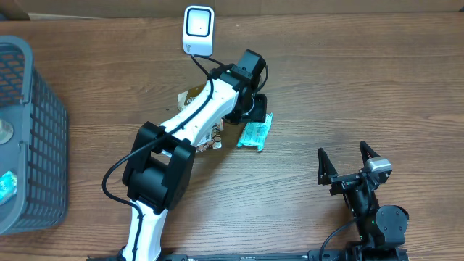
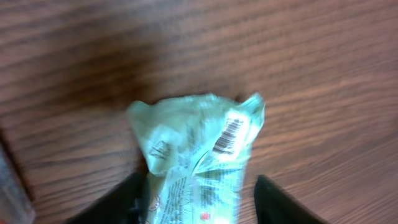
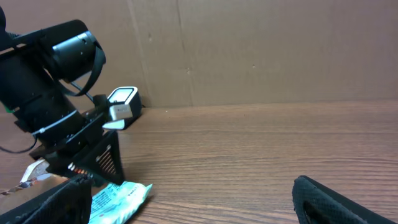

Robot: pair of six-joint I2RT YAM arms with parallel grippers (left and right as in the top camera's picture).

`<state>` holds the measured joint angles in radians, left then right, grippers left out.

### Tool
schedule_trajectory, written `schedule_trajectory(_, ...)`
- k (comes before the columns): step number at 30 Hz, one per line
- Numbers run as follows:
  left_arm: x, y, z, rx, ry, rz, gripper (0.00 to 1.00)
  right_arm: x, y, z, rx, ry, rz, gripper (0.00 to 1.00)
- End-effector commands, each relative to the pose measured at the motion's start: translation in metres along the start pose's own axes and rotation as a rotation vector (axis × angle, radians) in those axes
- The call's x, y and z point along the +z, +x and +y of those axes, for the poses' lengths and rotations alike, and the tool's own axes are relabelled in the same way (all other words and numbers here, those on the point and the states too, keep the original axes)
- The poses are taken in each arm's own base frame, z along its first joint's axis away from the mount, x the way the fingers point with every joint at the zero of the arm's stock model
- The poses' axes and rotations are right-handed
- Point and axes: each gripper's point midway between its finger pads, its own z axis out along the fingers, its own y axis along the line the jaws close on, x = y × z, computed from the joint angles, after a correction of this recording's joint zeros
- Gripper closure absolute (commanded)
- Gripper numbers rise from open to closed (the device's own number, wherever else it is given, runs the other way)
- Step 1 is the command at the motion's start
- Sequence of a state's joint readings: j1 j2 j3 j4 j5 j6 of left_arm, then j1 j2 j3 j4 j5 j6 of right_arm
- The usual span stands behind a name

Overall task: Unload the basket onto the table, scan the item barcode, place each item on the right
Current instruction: 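Place the mint-green packet on the table right of the bread bag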

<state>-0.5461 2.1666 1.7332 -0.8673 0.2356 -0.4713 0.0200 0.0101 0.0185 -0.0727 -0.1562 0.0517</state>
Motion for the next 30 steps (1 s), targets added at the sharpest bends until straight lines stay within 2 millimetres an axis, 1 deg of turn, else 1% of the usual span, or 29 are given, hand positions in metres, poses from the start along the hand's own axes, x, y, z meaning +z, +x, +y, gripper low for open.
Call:
schedule_trajectory(1, -0.053, -0.037, -0.011, -0.034, 0.047, -0.118, 0.37, 0.0, 0.002, -0.002, 0.001, 0.007, -0.002, 0.0)
schedule_trajectory(2, -0.063, -0.041, -0.011, -0.032, 0.049, -0.132, 0.37, 0.0, 0.002, -0.002, 0.001, 0.007, -0.002, 0.0)
schedule_trajectory(3, -0.096, -0.054, -0.008, -0.041, 0.043, -0.182, 0.38, 0.0, 0.002, -0.002, 0.001, 0.007, -0.002, 0.0)
schedule_trajectory(4, -0.117, -0.06, -0.003, -0.054, 0.031, -0.214, 0.39, 0.0, 0.002, -0.002, 0.001, 0.007, -0.002, 0.0)
schedule_trajectory(5, -0.145, -0.066, 0.004, -0.066, 0.015, -0.257, 0.39, 0.0, 0.002, -0.002, 0.001, 0.007, -0.002, 0.0)
schedule_trajectory(6, -0.18, -0.071, 0.015, -0.082, -0.007, -0.31, 0.4, 0.0, 0.002, -0.002, 0.001, 0.007, -0.002, 0.0)
schedule_trajectory(7, -0.216, -0.072, 0.03, -0.11, -0.038, -0.362, 0.41, 0.0, 0.002, -0.002, 0.001, 0.007, -0.002, 0.0)
schedule_trajectory(8, -0.244, -0.069, 0.044, -0.136, -0.069, -0.404, 0.41, 0.0, 0.002, -0.002, 0.001, 0.007, -0.002, 0.0)
schedule_trajectory(9, -0.276, -0.063, 0.062, -0.166, -0.109, -0.453, 0.4, 0.0, 0.002, -0.002, 0.001, 0.007, -0.002, 0.0)
schedule_trajectory(10, -0.294, -0.059, 0.074, -0.186, -0.133, -0.481, 0.4, 0.0, 0.002, -0.002, 0.001, 0.007, -0.002, 0.0)
schedule_trajectory(11, -0.327, -0.046, 0.099, -0.24, -0.183, -0.53, 0.39, 0.0, 0.002, -0.002, 0.001, 0.007, -0.002, 0.0)
schedule_trajectory(12, -0.349, -0.035, 0.119, -0.286, -0.223, -0.566, 0.39, 0.0, 0.002, -0.002, 0.001, 0.007, -0.002, 0.0)
schedule_trajectory(14, -0.379, -0.017, 0.15, -0.365, -0.291, -0.613, 0.36, 0.0, 0.002, -0.002, 0.001, 0.007, -0.002, 0.0)
schedule_trajectory(15, -0.4, -0.001, 0.177, -0.436, -0.348, -0.645, 0.34, 0.0, 0.002, -0.002, 0.001, 0.007, -0.002, 0.0)
schedule_trajectory(16, -0.417, 0.013, 0.201, -0.506, -0.392, -0.668, 0.3, 0.0, 0.002, -0.002, 0.001, 0.007, -0.002, 0.0)
schedule_trajectory(18, -0.436, 0.036, 0.239, -0.603, -0.455, -0.679, 0.29, 0.0, 0.002, -0.002, 0.001, 0.007, -0.002, 0.0)
schedule_trajectory(19, -0.444, 0.049, 0.264, -0.657, -0.503, -0.671, 0.3, 0.0, 0.002, -0.002, 0.001, 0.007, -0.002, 0.0)
schedule_trajectory(21, -0.452, 0.08, 0.313, -0.801, -0.623, -0.627, 0.33, 0.0, 0.002, -0.002, 0.001, 0.007, -0.002, 0.0)
schedule_trajectory(22, -0.453, 0.09, 0.326, -0.84, -0.657, -0.61, 0.34, 0.0, 0.002, -0.002, 0.001, 0.007, -0.002, 0.0)
schedule_trajectory(23, -0.452, 0.104, 0.348, -0.905, -0.706, -0.579, 0.35, 0.0, 0.002, -0.002, 0.001, 0.007, -0.002, 0.0)
schedule_trajectory(24, -0.449, 0.111, 0.359, -0.938, -0.723, -0.561, 0.35, 0.0, 0.002, -0.002, 0.001, 0.007, -0.002, 0.0)
schedule_trajectory(25, -0.44, 0.125, 0.381, -1.009, -0.732, -0.528, 0.35, 0.0, 0.002, -0.002, 0.001, 0.007, -0.002, 0.0)
schedule_trajectory(27, -0.428, 0.136, 0.402, -1.075, -0.74, -0.507, 0.35, 0.0, 0.002, -0.002, 0.001, 0.007, -0.002, 0.0)
schedule_trajectory(28, -0.416, 0.145, 0.419, -1.118, -0.747, -0.485, 0.35, 0.0, 0.002, -0.002, 0.001, 0.007, -0.002, 0.0)
schedule_trajectory(29, -0.408, 0.151, 0.428, -1.144, -0.749, -0.472, 0.34, 0.0, 0.002, -0.002, 0.001, 0.007, -0.002, 0.0)
schedule_trajectory(30, -0.391, 0.162, 0.445, -1.198, -0.74, -0.452, 0.34, 0.0, 0.002, -0.002, 0.001, 0.007, -0.002, 0.0)
